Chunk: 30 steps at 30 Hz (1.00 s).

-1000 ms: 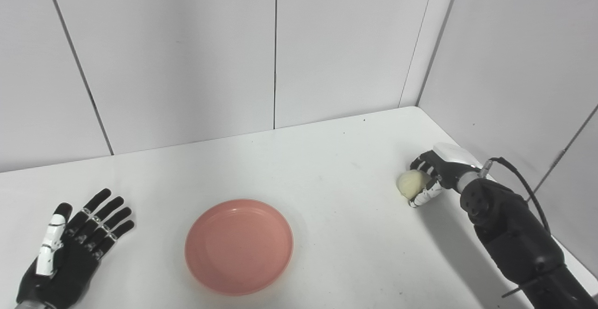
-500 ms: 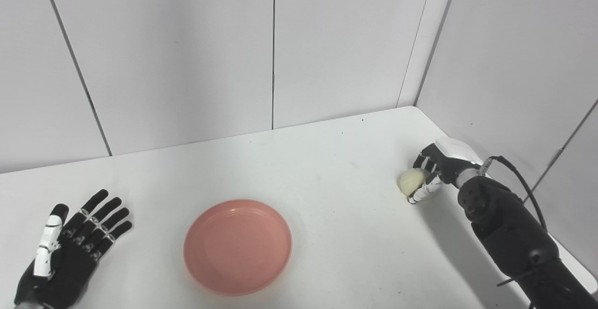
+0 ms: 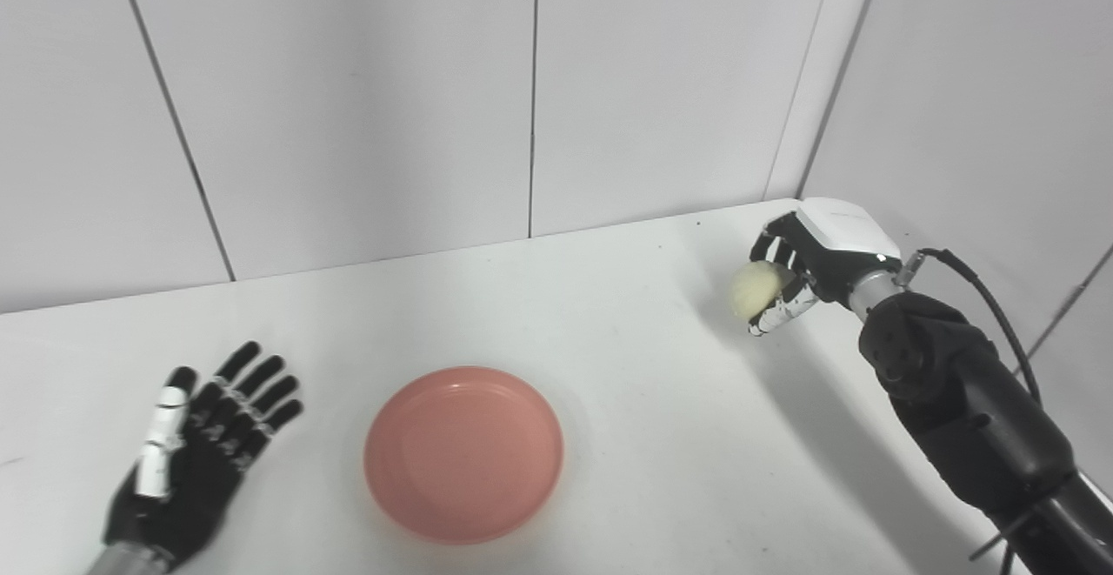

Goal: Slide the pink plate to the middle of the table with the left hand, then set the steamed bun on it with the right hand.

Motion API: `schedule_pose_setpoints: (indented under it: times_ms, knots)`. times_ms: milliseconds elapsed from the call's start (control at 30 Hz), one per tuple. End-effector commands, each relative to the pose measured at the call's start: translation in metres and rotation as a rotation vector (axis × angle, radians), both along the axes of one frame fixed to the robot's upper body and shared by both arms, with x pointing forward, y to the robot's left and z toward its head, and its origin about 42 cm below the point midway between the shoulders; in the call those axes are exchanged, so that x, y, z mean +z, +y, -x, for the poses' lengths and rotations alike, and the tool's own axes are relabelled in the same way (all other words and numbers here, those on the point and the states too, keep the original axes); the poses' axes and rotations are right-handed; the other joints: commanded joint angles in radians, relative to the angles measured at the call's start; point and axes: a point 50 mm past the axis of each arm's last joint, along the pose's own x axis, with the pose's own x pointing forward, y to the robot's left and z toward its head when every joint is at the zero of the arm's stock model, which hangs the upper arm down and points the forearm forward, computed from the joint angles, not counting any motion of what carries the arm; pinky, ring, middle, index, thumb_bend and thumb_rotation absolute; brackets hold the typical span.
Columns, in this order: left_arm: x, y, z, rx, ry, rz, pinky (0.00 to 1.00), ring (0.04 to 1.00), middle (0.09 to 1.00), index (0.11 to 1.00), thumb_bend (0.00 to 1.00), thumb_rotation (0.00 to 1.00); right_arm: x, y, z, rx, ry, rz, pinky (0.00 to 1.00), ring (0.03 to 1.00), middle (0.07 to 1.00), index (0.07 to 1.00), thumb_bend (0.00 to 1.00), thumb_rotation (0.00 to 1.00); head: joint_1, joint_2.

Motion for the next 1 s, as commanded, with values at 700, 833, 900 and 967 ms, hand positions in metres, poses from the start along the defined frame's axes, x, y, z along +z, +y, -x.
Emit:
schedule_pose_setpoints:
  times_ms: [700,833,900,967]
  knots:
    - [-0.014,-0.062,0.011,-0.003,0.139,-0.088,0.98,0.949,0.954,0.969,0.56,1.00,0.045,0.177,-0.030,0.518,-0.049,0.031,0.38,0.397,0.421,0.515,0.53,0.00,0.245,0.029]
    - [-0.013,-0.067,0.010,-0.007,0.134,-0.098,0.97,0.947,0.950,0.966,0.57,1.00,0.045,0.200,-0.025,0.573,-0.039,-0.052,0.48,0.398,0.431,0.519,0.52,0.00,0.261,0.034]
    - [-0.013,-0.069,0.010,-0.009,0.133,-0.097,0.98,0.945,0.947,0.965,0.57,1.00,0.044,0.209,-0.022,0.601,-0.040,-0.060,0.33,0.369,0.427,0.523,0.52,0.00,0.268,0.036]
    - [-0.013,-0.071,0.009,-0.009,0.134,-0.093,0.98,0.944,0.946,0.965,0.57,1.00,0.042,0.218,-0.019,0.622,-0.041,-0.051,0.30,0.366,0.428,0.523,0.52,0.00,0.272,0.040]
